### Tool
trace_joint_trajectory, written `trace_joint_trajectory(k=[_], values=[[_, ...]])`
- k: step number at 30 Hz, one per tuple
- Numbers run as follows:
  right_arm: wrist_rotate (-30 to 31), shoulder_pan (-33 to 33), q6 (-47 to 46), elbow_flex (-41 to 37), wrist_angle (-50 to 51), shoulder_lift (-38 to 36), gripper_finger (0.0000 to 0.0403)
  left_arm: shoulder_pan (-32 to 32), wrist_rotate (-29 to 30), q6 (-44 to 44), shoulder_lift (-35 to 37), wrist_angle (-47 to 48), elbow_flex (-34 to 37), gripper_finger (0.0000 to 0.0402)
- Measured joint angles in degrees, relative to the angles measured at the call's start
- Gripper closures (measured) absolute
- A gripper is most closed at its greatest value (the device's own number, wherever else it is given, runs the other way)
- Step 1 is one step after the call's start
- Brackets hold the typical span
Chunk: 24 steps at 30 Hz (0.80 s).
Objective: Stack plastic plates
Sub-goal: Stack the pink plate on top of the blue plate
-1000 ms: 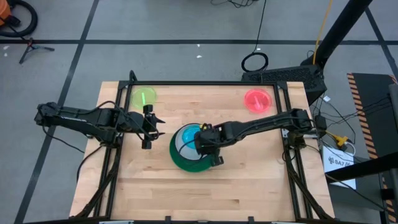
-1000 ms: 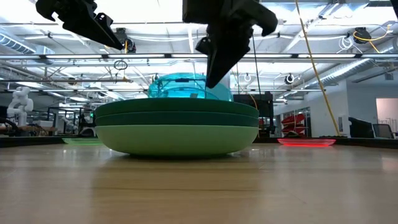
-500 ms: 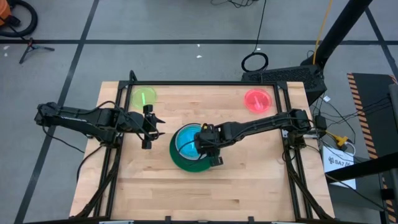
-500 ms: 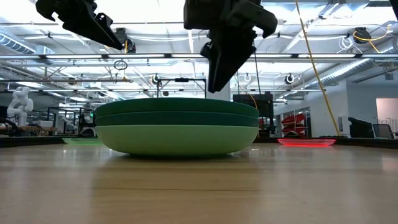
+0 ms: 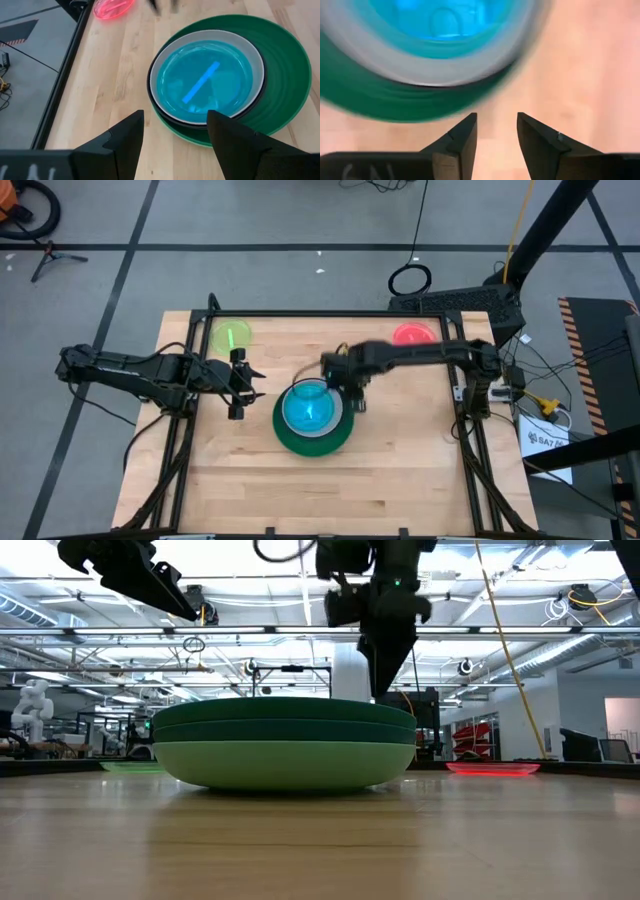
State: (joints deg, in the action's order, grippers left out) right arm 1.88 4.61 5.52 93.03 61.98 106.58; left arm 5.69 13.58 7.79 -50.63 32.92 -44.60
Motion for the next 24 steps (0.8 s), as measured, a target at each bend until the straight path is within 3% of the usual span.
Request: trace_joint_trajectory(k=[8, 17, 24], values=[[-0.25, 14.74, -4.19, -1.1, -0.31, -2.27, 0.0273, 0.02, 0.0, -1.1, 0.0, 0.43, -0.02, 0.0179], [2.53, 32.1, -14.66, -13.66, -3.29, -2.27, 0.0273, 0.01, 0.0, -1.55, 0.0, 0.8, -0.02, 0.0179], [7.33, 38.15, -18.76, -17.78, -3.95, -2.25, 0.0273, 0.02, 0.0, -1.57, 0.0, 0.77, -0.02, 0.0179]])
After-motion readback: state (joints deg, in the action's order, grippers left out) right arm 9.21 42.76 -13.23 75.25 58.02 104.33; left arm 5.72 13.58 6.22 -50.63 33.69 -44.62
